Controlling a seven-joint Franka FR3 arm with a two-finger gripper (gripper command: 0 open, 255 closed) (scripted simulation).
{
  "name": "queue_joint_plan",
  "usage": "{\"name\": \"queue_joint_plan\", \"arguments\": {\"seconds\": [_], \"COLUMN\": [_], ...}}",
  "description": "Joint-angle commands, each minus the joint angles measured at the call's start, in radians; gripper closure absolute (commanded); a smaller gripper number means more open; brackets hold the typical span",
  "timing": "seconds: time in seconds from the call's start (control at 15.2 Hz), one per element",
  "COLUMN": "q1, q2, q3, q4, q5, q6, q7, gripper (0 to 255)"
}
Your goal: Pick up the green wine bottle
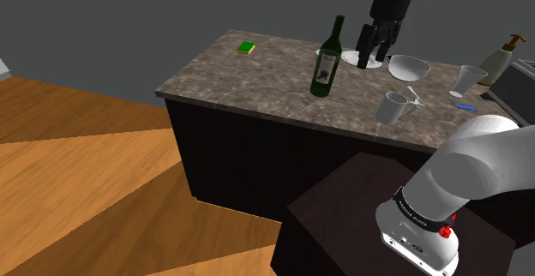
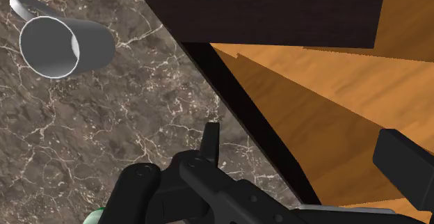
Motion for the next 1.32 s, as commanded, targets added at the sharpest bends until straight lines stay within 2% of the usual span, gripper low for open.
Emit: {"name": "queue_joint_plan", "arguments": {"seconds": [0.0, 0.66, 1.25], "q1": [0.0, -0.026, -0.036], "q2": [0.0, 0.28, 0.555], "q3": [0.0, -0.124, -0.221], "q4": [0.0, 0.221, 0.511], "q5": [0.0, -0.07, -0.044], "q6": [0.0, 0.151, 0.217], "q7": [0.0, -0.167, -0.322], "gripper": [0, 0, 0]}}
